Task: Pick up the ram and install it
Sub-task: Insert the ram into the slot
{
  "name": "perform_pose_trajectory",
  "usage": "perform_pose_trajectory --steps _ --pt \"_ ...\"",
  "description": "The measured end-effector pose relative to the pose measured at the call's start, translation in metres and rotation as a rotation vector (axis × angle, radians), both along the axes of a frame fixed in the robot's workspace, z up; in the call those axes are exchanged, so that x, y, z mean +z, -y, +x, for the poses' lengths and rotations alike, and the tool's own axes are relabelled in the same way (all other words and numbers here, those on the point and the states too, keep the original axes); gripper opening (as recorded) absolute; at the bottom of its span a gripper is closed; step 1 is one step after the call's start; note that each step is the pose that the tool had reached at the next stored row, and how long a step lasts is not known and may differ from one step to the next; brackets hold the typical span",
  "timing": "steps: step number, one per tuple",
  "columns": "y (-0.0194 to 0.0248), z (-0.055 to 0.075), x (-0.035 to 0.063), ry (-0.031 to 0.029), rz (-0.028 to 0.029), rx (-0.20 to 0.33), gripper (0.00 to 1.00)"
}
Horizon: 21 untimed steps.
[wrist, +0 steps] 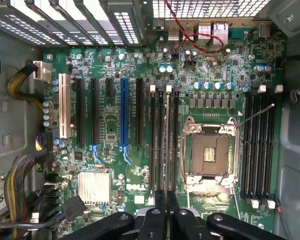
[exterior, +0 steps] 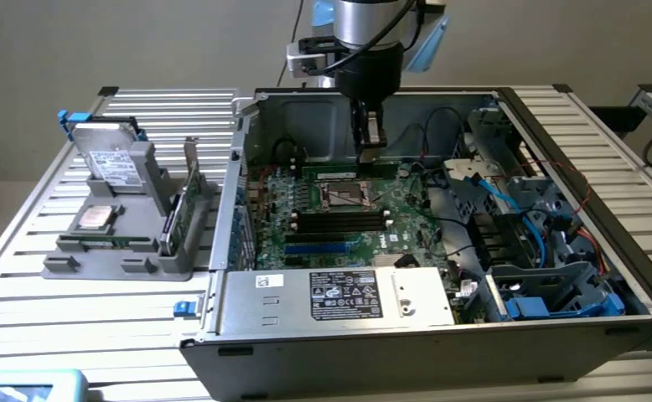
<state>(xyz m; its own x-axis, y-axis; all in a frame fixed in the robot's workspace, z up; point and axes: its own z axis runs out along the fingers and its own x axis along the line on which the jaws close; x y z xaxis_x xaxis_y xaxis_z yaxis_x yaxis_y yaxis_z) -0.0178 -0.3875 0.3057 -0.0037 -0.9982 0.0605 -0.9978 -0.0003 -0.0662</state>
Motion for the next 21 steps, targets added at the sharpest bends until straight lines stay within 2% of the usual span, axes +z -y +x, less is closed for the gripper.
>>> perform_pose_trajectory --steps 2,4,13,18,21 --pt "0.0000 0.000 -0.0020 0.0002 -0.0078 0.000 0.13" --pt "-0.0002 0.000 -0.0044 0.0001 -0.0117 0.000 0.13" --pt "-0.0006 -0.002 -0.0088 0.0001 -0.0127 0.000 0.13" --pt "-0.0005 -0.002 -0.0117 -0.0094 -0.0128 -0.002 0.13" --pt "-0.0006 -0.002 -0.0142 -0.0096 -0.0127 -0.003 0.13"
